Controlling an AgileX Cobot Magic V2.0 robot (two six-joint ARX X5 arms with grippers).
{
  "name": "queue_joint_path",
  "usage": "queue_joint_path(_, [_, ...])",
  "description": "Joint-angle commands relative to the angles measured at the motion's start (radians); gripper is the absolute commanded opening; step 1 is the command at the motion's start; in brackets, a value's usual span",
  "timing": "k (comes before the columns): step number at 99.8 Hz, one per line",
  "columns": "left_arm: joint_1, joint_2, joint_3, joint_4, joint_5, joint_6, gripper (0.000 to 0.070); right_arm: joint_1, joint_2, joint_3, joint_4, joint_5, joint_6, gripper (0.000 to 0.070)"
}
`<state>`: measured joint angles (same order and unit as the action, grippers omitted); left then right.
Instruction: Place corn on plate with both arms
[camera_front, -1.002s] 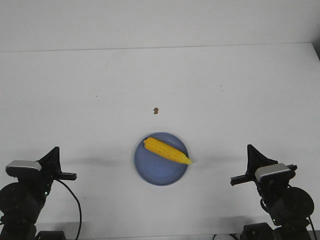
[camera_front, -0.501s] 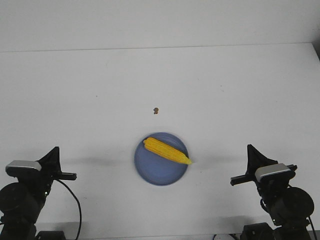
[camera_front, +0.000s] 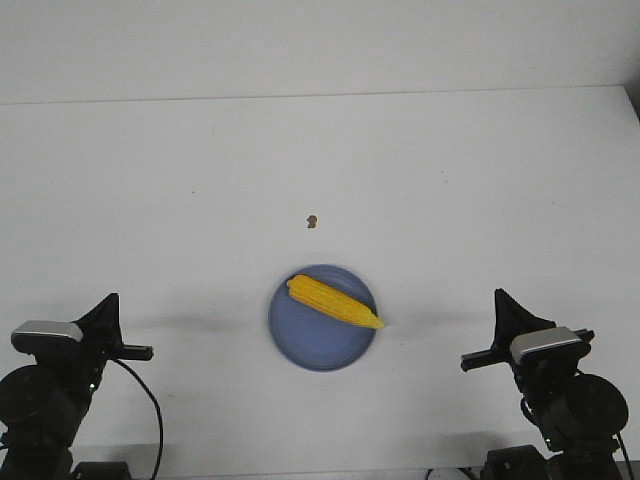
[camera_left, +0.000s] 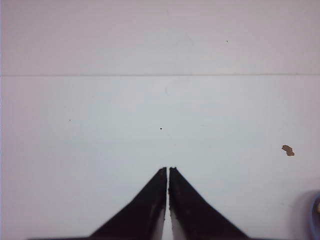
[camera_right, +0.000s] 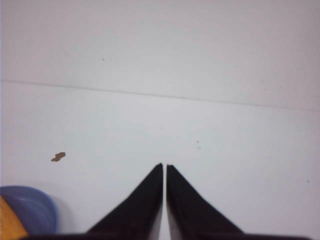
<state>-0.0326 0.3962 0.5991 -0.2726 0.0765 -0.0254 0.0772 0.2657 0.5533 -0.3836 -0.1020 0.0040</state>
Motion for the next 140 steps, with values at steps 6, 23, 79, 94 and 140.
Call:
queue_joint_path(6, [0.002, -0.001, 0.000, 0.012, -0.002, -0.005, 0.0007, 0.000, -0.003, 0.001, 0.010, 0.001, 0.007, 0.0015])
queue_joint_path(23, [0.003, 0.000, 0.000, 0.030, -0.002, -0.005, 0.0007, 0.000, -0.003, 0.001, 0.010, 0.001, 0.007, 0.0015])
queue_joint_path(79, [0.003, -0.130, -0.129, 0.170, -0.002, -0.013, 0.0007, 0.000, -0.003, 0.001, 0.010, 0.001, 0.007, 0.0015])
queue_joint_path(94, [0.002, -0.234, -0.245, 0.237, -0.002, -0.018, 0.0007, 0.000, -0.003, 0.001, 0.010, 0.001, 0.007, 0.0015])
queue_joint_path(140, [0.002, -0.393, -0.424, 0.282, -0.002, -0.019, 0.0007, 0.000, -0.003, 0.001, 0.010, 0.001, 0.007, 0.0015])
